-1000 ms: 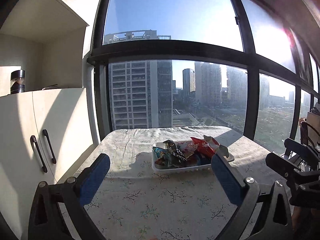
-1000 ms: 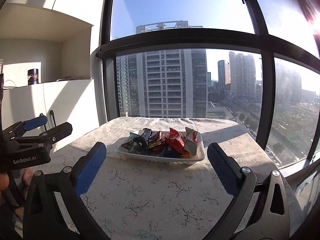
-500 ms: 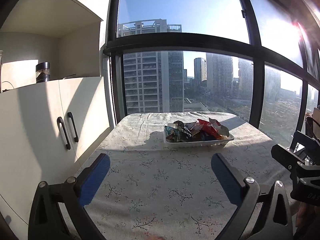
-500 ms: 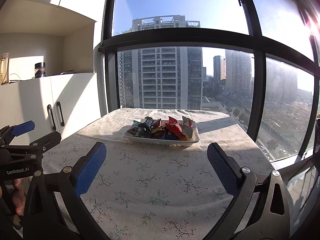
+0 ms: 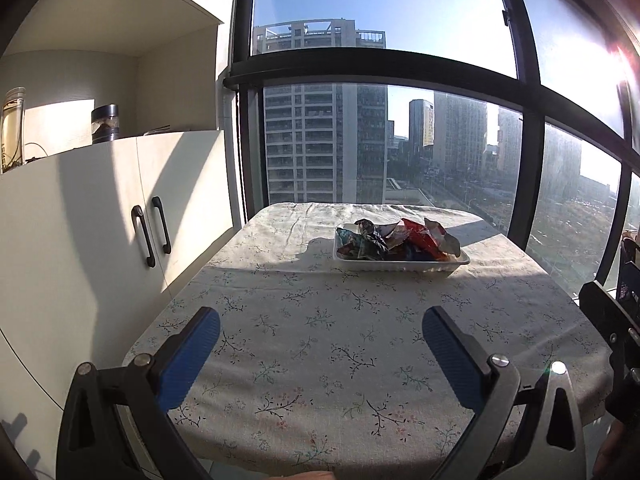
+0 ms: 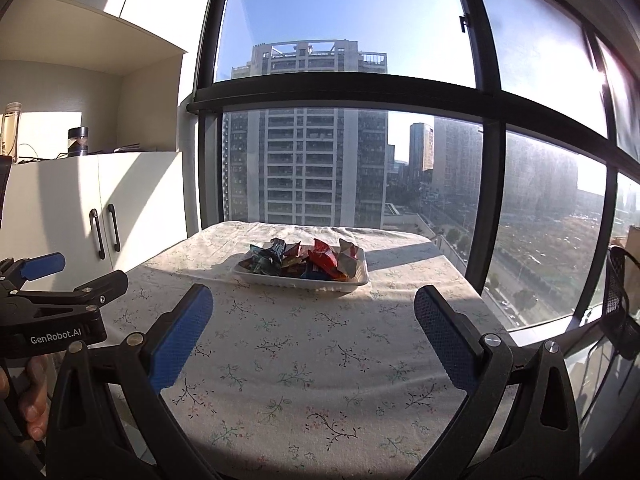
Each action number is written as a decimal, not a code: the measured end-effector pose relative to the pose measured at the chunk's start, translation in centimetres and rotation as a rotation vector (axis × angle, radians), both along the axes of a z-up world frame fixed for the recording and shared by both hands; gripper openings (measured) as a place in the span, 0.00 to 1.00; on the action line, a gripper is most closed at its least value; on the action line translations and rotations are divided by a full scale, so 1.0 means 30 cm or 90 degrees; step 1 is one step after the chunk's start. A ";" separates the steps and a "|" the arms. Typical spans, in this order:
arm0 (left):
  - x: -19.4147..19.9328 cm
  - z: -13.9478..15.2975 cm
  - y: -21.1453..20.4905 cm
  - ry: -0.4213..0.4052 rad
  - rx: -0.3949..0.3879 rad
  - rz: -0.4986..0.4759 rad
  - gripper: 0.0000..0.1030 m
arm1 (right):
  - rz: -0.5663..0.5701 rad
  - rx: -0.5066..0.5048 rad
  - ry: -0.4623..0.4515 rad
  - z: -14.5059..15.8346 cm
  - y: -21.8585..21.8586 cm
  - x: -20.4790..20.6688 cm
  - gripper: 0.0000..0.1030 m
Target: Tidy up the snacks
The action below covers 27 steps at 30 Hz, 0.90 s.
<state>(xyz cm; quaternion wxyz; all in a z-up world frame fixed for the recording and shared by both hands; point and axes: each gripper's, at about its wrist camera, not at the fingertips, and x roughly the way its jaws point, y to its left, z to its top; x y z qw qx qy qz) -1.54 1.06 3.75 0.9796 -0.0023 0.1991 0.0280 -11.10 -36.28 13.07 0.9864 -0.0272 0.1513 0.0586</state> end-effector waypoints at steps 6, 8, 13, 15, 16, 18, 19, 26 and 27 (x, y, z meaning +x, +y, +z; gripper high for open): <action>-0.006 -0.012 -0.023 0.002 0.001 -0.013 1.00 | -0.006 0.007 0.000 -0.001 -0.004 -0.004 0.99; -0.010 -0.014 -0.031 0.001 0.000 -0.018 1.00 | -0.005 0.006 0.001 -0.003 -0.003 0.008 0.99; -0.013 -0.019 -0.042 0.002 0.002 -0.026 1.00 | -0.007 0.007 0.007 -0.011 -0.005 0.021 0.99; -0.014 -0.019 -0.042 0.003 0.002 -0.026 1.00 | -0.007 0.006 0.007 -0.014 -0.004 0.024 0.99; -0.014 -0.019 -0.042 0.002 0.002 -0.026 1.00 | -0.007 0.006 0.007 -0.015 -0.004 0.024 0.99; -0.013 -0.018 -0.041 0.001 0.002 -0.025 1.00 | -0.007 0.006 0.006 -0.015 -0.003 0.023 0.99; -0.013 -0.019 -0.041 0.001 0.001 -0.024 1.00 | -0.007 0.006 0.007 -0.016 -0.003 0.023 0.99; -0.014 -0.023 -0.043 0.002 -0.002 -0.022 1.00 | -0.005 0.004 0.011 -0.026 0.002 0.027 0.99; -0.014 -0.024 -0.044 0.002 -0.002 -0.022 1.00 | -0.004 0.004 0.012 -0.027 0.003 0.028 0.99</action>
